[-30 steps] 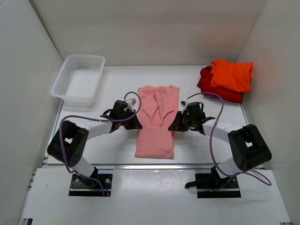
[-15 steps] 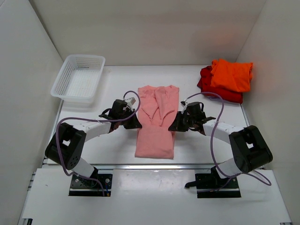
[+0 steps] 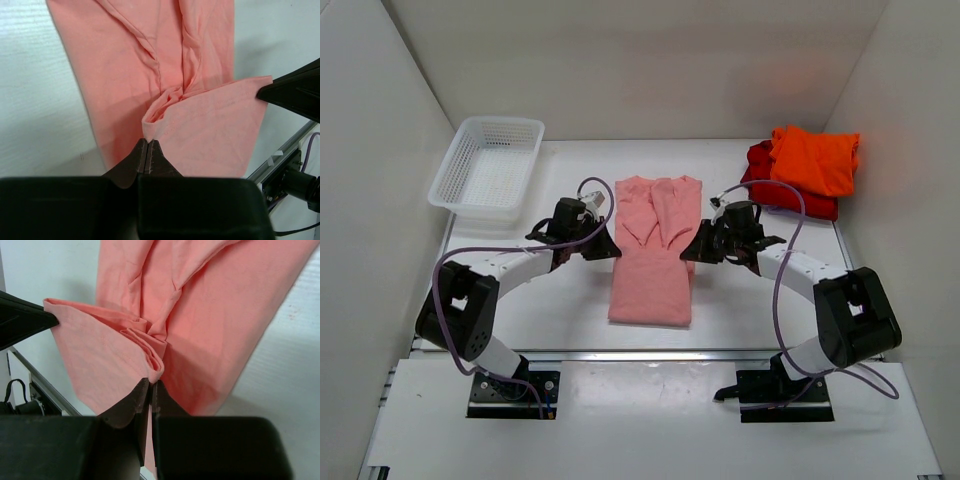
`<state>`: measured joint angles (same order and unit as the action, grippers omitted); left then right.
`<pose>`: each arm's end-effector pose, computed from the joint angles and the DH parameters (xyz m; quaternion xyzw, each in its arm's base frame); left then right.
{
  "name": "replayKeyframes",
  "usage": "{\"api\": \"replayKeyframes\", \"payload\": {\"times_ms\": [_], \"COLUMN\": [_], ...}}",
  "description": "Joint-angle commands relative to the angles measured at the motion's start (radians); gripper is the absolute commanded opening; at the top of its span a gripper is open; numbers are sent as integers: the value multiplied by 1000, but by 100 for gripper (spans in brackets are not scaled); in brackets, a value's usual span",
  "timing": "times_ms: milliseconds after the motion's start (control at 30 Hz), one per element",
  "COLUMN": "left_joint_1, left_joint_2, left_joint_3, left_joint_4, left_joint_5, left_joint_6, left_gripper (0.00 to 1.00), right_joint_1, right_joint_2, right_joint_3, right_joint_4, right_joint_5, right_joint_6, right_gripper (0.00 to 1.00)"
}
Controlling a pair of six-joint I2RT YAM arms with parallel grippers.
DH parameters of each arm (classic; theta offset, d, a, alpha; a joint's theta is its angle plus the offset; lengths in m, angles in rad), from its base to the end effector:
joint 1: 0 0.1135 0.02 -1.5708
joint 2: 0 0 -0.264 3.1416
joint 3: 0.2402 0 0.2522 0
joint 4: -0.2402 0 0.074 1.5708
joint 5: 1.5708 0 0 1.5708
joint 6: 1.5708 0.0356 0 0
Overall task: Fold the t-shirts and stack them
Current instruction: Fold the folded rectangular tshirt in 1/3 of the way
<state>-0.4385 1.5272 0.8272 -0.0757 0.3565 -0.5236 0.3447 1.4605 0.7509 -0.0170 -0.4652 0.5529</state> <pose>0.2764 -0.1434 0.1902 0.0300 0.9095 -0.3212 0.2621 0.2722 0.1147 0.1915 -0.0017 0.8927 0.3624 0.2679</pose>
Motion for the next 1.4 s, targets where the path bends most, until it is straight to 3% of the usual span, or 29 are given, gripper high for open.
{"api": "replayKeyframes", "payload": {"times_ms": [0,600,1033,1367], "left_joint_1": [18,66,118,156], "left_joint_2": [19,266,507,583], "left_joint_3": [58,230,515,644], "left_joint_4": [4,66,63,65], "left_joint_5": [16,39,47,47], "left_joint_6": [23,31,-6,-22], "left_gripper": [0,0,0,0], "right_joint_1": [-15,-108,-179,-216], "right_joint_2": [35,237,449,555], "right_joint_3": [50,206,429,588], "right_joint_4": [18,26,-14,-72], "right_joint_5": [-13,-32,-30,-38], "right_joint_6": [-24,-74,-128,-145], "right_gripper": [0,0,0,0]}}
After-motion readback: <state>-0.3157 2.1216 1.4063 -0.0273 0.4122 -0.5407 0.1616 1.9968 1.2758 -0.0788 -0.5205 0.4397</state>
